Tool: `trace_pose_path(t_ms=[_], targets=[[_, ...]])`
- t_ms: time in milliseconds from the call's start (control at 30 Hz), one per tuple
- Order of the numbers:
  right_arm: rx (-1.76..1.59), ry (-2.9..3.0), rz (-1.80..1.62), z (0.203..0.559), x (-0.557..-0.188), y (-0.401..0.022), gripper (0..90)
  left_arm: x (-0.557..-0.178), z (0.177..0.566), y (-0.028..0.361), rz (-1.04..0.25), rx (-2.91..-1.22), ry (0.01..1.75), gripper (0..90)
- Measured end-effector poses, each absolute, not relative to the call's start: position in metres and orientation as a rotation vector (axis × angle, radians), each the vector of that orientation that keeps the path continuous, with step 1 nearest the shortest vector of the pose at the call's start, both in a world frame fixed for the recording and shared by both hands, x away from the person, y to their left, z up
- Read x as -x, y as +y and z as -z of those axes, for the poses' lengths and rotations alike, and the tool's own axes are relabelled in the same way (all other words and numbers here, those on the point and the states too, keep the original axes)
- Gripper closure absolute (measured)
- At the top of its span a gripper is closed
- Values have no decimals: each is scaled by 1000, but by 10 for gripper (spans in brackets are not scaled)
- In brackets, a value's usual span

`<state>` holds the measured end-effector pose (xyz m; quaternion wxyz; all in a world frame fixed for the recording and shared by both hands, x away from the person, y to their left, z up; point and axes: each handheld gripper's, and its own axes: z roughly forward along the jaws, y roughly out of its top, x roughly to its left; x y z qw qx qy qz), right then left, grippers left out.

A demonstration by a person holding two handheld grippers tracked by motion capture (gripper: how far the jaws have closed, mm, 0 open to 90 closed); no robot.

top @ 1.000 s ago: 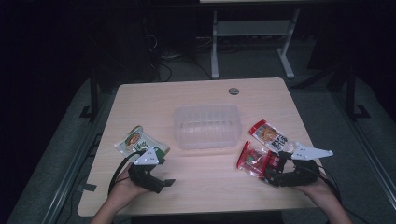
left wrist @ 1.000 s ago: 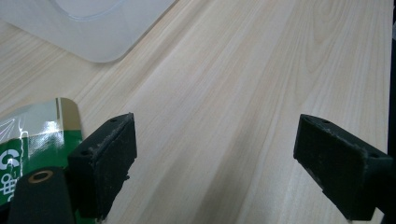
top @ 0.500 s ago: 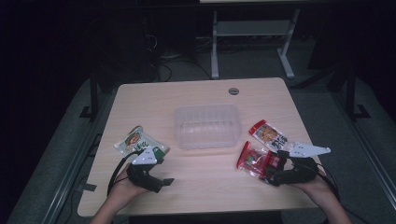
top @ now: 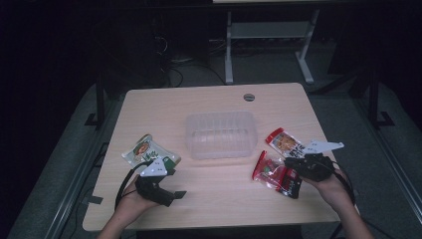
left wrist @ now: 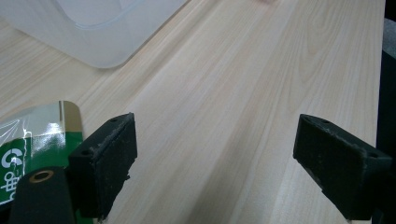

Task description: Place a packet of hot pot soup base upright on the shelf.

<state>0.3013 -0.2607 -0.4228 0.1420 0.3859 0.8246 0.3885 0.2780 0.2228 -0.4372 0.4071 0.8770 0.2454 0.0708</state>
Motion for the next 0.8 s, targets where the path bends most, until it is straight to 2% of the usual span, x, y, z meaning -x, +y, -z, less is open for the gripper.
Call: trace_pose_path(t_ms=[33, 400, 800], targets=[[-1114, 2387, -1108, 424, -305, -258, 898, -278, 437, 223, -177, -2211, 619, 131], [-1067, 2498, -994, 440, -352, -236, 900, -278, 438, 222, -166, -2204, 626, 133], [-1021, 2567, -970, 449, -352, -225, 900, -277, 440, 222, -143, -2199, 628, 133]])
